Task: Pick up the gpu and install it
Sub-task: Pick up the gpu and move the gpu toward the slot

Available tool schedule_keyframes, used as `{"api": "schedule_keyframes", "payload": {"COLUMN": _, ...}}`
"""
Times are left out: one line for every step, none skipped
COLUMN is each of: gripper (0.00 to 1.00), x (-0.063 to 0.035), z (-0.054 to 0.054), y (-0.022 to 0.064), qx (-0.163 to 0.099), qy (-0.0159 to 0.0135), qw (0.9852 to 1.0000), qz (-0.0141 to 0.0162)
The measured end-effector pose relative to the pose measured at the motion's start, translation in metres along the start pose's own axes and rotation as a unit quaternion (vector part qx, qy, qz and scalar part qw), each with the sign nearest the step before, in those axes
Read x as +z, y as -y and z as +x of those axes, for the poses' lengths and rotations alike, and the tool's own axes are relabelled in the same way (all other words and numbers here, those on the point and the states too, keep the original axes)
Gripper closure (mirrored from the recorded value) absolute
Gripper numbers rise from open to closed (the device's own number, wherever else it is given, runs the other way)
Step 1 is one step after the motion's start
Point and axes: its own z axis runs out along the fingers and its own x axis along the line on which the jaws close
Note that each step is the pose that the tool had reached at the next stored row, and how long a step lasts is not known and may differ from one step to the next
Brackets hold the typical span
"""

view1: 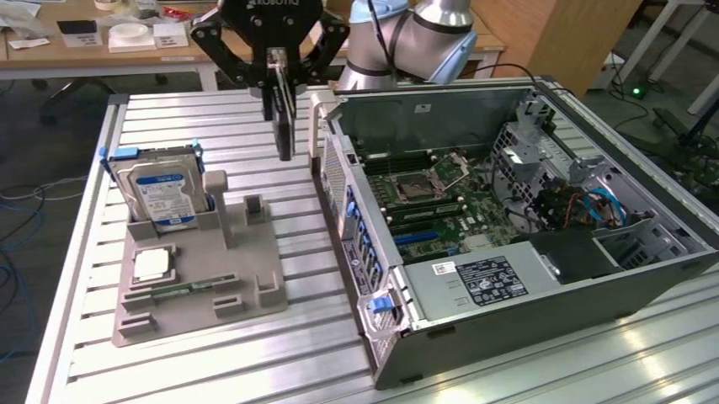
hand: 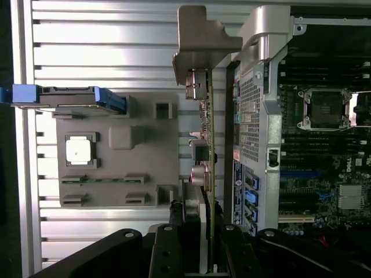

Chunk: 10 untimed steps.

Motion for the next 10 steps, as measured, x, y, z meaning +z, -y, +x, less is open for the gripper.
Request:
{"api": "schedule_keyframes", "payload": {"gripper": 0.72, "x": 0.0000, "z": -0.002, "y": 0.0000, "qx": 0.000, "qy": 0.0000, "qw": 1.0000, "qz": 0.0000}}
{"api": "schedule_keyframes", "payload": {"gripper": 0.72, "x": 0.0001, "z": -0.004, "y": -0.0001, "qx": 0.000, "qy": 0.0000, "qw": 1.0000, "qz": 0.0000}}
{"api": "schedule_keyframes", "payload": {"gripper": 0.72, "x": 0.0001, "z": -0.006, "y": -0.0001, "qx": 0.000, "qy": 0.0000, "qw": 1.0000, "qz": 0.0000}}
{"api": "schedule_keyframes", "payload": {"gripper": 0.72, "x": 0.0001, "z": -0.008, "y": -0.0001, "qx": 0.000, "qy": -0.0001, "qw": 1.0000, "qz": 0.0001}}
{"api": "schedule_keyframes", "payload": {"gripper": 0.72, "x": 0.0002, "z": -0.010, "y": -0.0001, "qx": 0.001, "qy": 0.0000, "qw": 1.0000, "qz": 0.0000}}
{"api": "schedule_keyframes", "payload": {"gripper": 0.72, "x": 0.0003, "z": -0.012, "y": -0.0002, "qx": 0.001, "qy": 0.0000, "qw": 1.0000, "qz": 0.0001}}
{"api": "schedule_keyframes", "payload": {"gripper": 0.72, "x": 0.0003, "z": -0.014, "y": -0.0002, "qx": 0.001, "qy": 0.0000, "qw": 1.0000, "qz": 0.0000}}
{"api": "schedule_keyframes", "payload": {"gripper": 0.72, "x": 0.0004, "z": -0.016, "y": -0.0002, "qx": 0.001, "qy": 0.0000, "qw": 1.0000, "qz": 0.0000}}
{"api": "schedule_keyframes", "payload": {"gripper": 0.72, "x": 0.0005, "z": -0.018, "y": -0.0003, "qx": 0.001, "qy": 0.0000, "qw": 1.0000, "qz": 0.0000}}
{"api": "schedule_keyframes", "payload": {"gripper": 0.72, "x": 0.0005, "z": -0.020, "y": -0.0003, "qx": 0.001, "qy": 0.0000, "qw": 1.0000, "qz": 0.0000}}
